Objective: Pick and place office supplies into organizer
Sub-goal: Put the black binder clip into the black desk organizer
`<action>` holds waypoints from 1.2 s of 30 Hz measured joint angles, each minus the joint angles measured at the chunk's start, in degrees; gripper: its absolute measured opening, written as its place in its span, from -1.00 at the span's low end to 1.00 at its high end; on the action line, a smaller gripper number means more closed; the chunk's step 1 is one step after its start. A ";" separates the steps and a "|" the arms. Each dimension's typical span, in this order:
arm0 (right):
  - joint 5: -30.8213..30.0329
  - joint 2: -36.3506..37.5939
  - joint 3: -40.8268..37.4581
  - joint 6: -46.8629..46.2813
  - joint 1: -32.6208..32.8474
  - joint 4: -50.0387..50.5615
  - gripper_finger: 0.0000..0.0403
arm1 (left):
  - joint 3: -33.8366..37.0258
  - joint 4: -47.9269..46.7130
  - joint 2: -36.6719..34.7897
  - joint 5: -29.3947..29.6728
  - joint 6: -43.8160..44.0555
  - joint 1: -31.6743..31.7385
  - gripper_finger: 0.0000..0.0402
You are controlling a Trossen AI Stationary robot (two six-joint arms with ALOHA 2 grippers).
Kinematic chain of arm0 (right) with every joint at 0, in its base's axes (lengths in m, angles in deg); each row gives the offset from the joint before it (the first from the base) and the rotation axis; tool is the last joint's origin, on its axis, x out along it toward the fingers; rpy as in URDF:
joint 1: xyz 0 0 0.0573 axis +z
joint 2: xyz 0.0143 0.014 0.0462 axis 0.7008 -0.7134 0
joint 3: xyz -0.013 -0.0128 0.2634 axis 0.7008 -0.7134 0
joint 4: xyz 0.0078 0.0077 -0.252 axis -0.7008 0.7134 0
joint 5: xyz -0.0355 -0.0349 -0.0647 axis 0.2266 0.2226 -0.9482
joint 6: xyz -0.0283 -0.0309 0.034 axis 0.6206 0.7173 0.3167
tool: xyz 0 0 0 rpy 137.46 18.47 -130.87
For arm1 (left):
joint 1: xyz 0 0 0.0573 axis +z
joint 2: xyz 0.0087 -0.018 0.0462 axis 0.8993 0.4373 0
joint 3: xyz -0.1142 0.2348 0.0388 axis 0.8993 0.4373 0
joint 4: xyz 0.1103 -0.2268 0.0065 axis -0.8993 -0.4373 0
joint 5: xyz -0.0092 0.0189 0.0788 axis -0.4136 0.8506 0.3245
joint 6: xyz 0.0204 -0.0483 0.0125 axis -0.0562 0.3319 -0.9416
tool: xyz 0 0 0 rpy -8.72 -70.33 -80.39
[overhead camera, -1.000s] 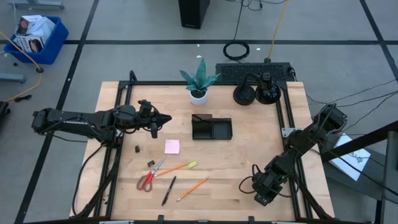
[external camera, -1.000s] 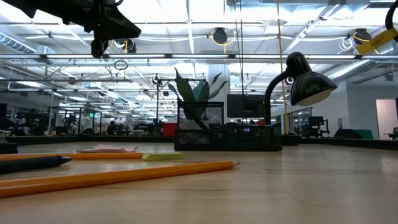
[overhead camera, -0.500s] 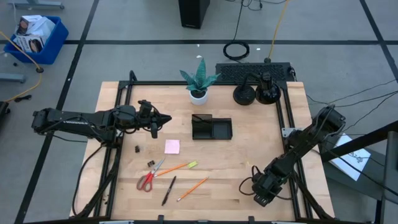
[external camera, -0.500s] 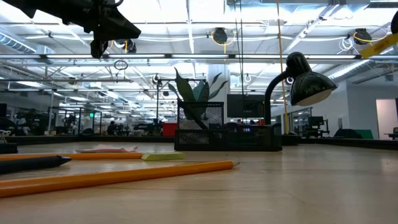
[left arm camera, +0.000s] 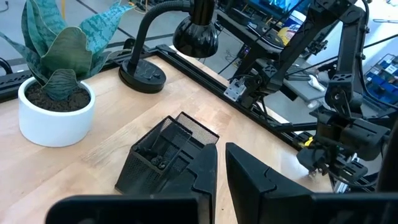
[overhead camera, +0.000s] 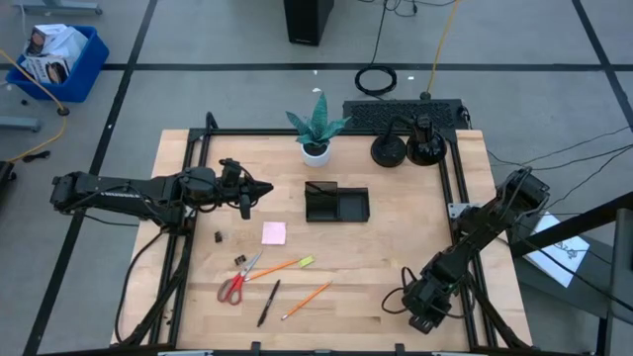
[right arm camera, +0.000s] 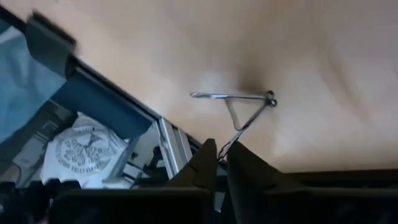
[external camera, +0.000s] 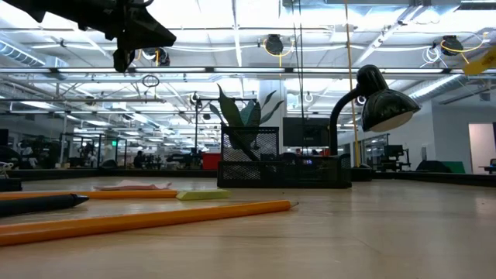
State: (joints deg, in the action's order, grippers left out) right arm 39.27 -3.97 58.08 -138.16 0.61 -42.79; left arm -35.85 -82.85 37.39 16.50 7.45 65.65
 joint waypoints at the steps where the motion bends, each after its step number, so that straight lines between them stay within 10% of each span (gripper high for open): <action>1: 0.11 0.00 0.00 0.42 0.00 0.10 -0.96 | 0.00 -0.02 0.00 0.00 0.00 0.00 -0.81; 21: -8.51 0.65 -0.07 1.48 -2.80 -1.13 -1.00 | 0.00 0.00 0.00 -0.02 0.59 -0.02 -0.81; 36: -27.25 8.71 -0.19 8.23 -15.07 -2.26 -1.00 | 0.00 -0.02 0.02 -0.47 1.73 -0.02 -0.81</action>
State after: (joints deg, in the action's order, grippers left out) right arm 12.01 4.73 57.89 -129.93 -14.46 -45.06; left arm -35.85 -82.87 37.41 16.03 9.18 65.63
